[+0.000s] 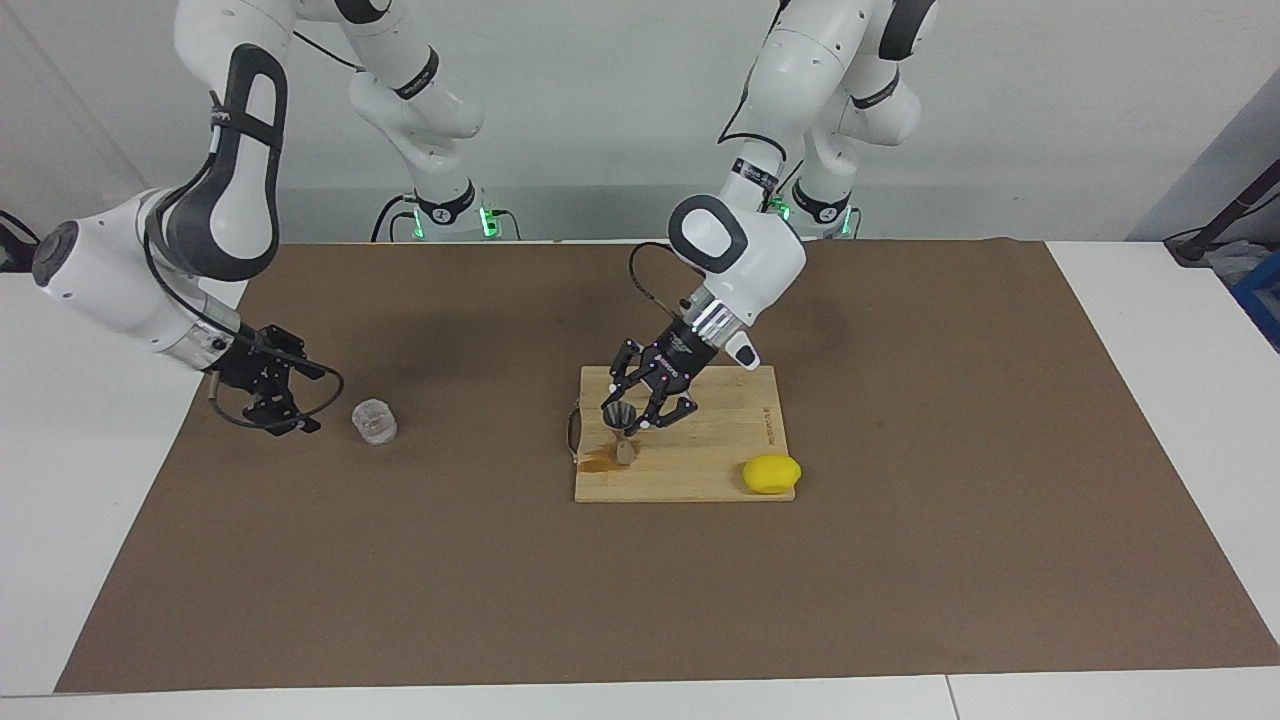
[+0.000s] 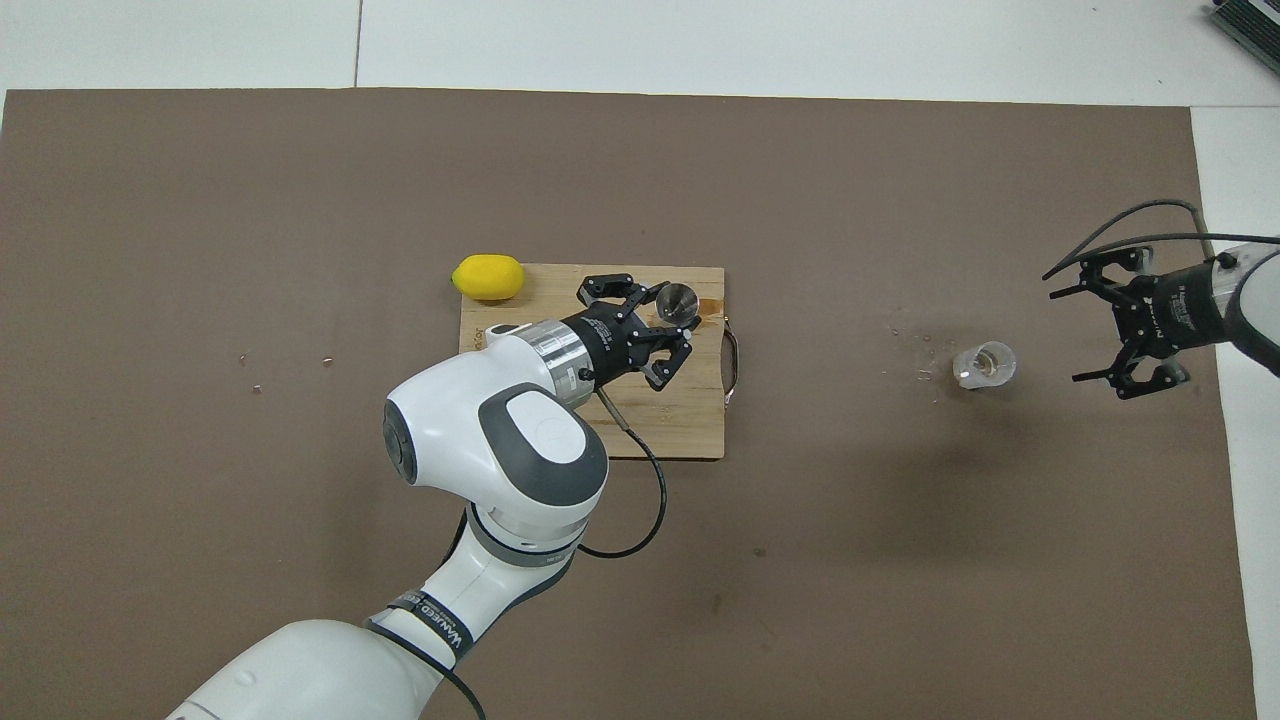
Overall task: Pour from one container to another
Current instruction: 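Set the cup on the board while the right gripper reaches the glass, then withdraw the left gripper while the right gripper grasps the clear glass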
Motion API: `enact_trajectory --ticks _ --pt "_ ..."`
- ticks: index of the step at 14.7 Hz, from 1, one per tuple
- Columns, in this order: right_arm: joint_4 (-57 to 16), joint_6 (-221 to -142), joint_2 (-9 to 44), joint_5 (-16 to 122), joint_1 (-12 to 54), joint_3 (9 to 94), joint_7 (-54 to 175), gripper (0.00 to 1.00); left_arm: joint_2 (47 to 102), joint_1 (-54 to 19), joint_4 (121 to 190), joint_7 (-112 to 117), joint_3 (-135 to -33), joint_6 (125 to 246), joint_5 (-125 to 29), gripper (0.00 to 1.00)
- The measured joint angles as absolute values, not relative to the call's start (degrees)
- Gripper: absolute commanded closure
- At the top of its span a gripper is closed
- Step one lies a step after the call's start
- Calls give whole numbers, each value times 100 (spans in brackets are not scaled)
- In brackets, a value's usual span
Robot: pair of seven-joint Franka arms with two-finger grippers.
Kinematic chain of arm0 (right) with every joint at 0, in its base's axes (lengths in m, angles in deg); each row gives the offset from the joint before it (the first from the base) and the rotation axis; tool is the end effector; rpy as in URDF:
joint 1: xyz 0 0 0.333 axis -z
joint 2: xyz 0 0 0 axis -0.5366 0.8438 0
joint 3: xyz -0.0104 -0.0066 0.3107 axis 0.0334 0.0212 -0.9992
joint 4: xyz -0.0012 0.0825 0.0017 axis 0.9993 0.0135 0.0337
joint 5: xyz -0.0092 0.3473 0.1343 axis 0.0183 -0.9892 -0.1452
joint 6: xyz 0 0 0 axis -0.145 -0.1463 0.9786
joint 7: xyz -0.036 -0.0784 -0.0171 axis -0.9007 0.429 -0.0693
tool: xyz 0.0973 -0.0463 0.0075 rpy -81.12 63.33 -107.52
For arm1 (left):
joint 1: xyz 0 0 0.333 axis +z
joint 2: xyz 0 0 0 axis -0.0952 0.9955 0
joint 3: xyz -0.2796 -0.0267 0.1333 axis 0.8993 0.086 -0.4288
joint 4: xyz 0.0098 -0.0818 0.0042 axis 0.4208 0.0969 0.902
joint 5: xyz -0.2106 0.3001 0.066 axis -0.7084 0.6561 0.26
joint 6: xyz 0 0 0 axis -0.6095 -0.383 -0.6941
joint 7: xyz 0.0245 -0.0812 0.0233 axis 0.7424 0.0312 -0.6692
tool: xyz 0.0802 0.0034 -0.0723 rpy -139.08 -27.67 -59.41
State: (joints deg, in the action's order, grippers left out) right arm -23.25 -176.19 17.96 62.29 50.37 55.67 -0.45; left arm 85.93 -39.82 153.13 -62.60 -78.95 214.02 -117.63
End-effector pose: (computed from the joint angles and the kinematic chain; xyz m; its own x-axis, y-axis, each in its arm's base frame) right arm 0.5713 -0.1319 0.3715 0.2030 -0.9052 -0.3733 -0.9782 -0.2048 -0.0351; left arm 0.5055 -0.3669 0.3501 -0.4064 0.4216 -0.8106 0.8161 0.5665 -0.1144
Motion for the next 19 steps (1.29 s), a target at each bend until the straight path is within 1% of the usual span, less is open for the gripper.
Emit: enact_trajectory --ticks 4,6,9,11,13,16,19 --pt "-2350 -17710 2261 5780 5170 5568 516 0 8521 -3982 15241 -6251 -7890 21411 -11764 0" --pt "-2309 -17716 2490 5723 5314 5568 776 0 8353 -3986 15225 -6254 -7882 21412 -11766 0" --pt "-2270 -17715 2691 5611 5387 5565 1142 0 8049 -4003 15246 -6257 -7888 21381 -11770 0" --pt "-2267 -17711 2788 5397 5387 5561 1224 1 7903 -3932 15287 -6246 -7959 21065 -11654 0" --pt "-2265 -17678 2870 5327 5386 5554 1252 1 7803 -3558 15318 -6248 -8025 20229 -11144 0" --pt "-2270 -17638 2916 5248 5378 5515 1254 1 7709 -2715 15268 -6267 -8069 18735 -9889 0" --pt "-2335 -17475 2918 5056 5373 5492 1254 1 7678 -1930 14845 -6361 -8083 17216 -8214 0"
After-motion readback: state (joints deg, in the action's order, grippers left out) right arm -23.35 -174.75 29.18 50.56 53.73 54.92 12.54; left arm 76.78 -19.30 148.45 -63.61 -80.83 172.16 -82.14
